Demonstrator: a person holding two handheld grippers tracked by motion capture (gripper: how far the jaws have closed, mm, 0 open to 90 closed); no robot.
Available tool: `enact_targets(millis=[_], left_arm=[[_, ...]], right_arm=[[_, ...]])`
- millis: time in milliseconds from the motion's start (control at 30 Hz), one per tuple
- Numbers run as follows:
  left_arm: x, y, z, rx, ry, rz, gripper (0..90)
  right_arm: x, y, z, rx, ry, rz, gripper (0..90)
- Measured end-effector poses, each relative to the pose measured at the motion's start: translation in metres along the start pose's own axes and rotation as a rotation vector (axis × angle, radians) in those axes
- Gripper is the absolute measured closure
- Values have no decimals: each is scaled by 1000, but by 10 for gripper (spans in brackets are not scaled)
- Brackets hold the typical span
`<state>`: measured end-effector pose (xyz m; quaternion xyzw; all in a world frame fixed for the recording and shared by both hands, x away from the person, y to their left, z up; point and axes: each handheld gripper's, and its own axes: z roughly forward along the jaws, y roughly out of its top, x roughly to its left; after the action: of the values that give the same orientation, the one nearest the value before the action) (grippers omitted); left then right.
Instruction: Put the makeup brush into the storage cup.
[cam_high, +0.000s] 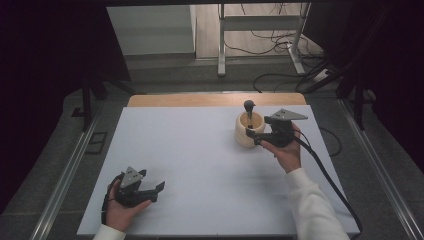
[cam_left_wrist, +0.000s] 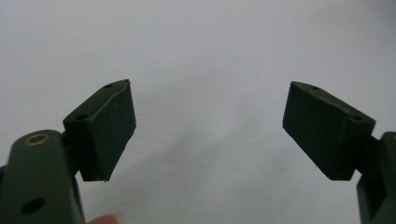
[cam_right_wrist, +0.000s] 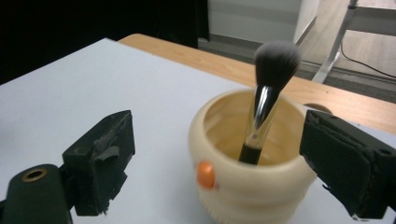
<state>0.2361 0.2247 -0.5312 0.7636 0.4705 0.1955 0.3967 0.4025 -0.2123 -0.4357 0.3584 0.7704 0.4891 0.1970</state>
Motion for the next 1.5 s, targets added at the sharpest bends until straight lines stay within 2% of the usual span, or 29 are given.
enact_targets(millis=[33,267,400,467,533,833,933,967,1033,1133,1400,1500], left_arm=[[0,0,0,-1,-1,1,176],[-2,-1,-2,-7,5,-4,176],[-2,-1,-2,-8,5,-3,177],[0,-1,-2,-5,8,-4,176],[1,-1,-3,-8,11,-6,176],[4,-3,-3,-8,17,0,177],[6,-2,-2,-6,19,1,177],[6,-1,-2,-5,19,6,178],[6,-1,-1,-6,20,7,178],[6,0,0,-5,24,17,178],[6,1,0,-7,25,22,178],[6,0,0,-9,29,20,178]], right_arm=[[2,-5,-7,10,16,-4,110],[6,-14,-25,33,45,-25,111],[10,-28,-42,54,60,-57,110],[10,-31,-45,57,63,-54,110],[11,-44,-54,76,80,-43,110],[18,-76,-76,110,59,-32,106],[16,-91,-84,131,53,-13,101],[15,-103,-89,147,41,-4,98],[15,-107,-91,152,34,-5,95],[9,-121,-101,163,-2,-3,91],[4,-130,-104,180,-24,-10,94],[3,-131,-101,189,-13,-18,80]])
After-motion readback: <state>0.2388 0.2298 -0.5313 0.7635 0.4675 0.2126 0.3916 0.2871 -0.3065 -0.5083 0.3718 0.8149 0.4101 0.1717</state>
